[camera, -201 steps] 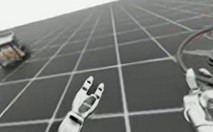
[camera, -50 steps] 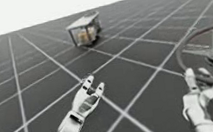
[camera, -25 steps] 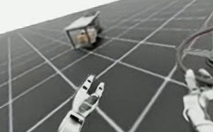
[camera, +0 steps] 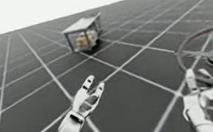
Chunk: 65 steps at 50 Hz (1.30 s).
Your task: Pick up and drop off the object
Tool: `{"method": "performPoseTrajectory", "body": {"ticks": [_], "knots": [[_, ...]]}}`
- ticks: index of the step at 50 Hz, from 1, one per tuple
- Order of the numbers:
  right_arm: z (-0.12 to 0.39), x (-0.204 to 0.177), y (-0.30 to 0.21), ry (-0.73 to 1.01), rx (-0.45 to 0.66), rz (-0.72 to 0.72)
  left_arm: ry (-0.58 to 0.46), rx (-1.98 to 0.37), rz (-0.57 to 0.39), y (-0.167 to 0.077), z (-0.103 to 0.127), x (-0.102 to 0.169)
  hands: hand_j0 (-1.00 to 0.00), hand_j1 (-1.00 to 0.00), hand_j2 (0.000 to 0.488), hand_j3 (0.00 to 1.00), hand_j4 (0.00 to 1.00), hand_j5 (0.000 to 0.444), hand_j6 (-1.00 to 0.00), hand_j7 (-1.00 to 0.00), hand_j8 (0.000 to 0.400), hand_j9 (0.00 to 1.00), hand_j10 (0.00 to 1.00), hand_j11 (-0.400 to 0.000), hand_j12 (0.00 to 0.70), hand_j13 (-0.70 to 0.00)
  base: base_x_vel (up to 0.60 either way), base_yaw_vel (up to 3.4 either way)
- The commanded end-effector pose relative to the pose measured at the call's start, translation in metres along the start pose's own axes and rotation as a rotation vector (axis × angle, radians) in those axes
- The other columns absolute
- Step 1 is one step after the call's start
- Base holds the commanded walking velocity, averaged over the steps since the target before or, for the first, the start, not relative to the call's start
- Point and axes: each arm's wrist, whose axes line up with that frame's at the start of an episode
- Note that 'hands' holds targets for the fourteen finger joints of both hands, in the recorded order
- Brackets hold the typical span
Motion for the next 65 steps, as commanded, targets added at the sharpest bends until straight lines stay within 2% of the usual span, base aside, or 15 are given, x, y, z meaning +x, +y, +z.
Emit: {"method": "performPoseTrajectory", "body": {"ticks": [1,65], "knots": [[0.0052,-0.0056,0.0157,-0.028,-0.004,0.057,-0.014,-0.024,0.0,0.0062,0.0017,-0.0036,0.0,0.0,0.0,1.0,1.0,0.0,0.0,0.0,0.0,1.0,1.0,-0.4,0.0,-0.7,0.56,0.08],[0.0052,-0.0056,0.0157,-0.028,-0.004,0.057,-0.014,-0.024,0.0,0.0062,0.0017,-0.0036,0.0,0.0,0.0,1.0,1.0,0.0,0.0,0.0,0.0,1.0,1.0,-0.4,0.0,-0.7,0.57,0.05]]}}
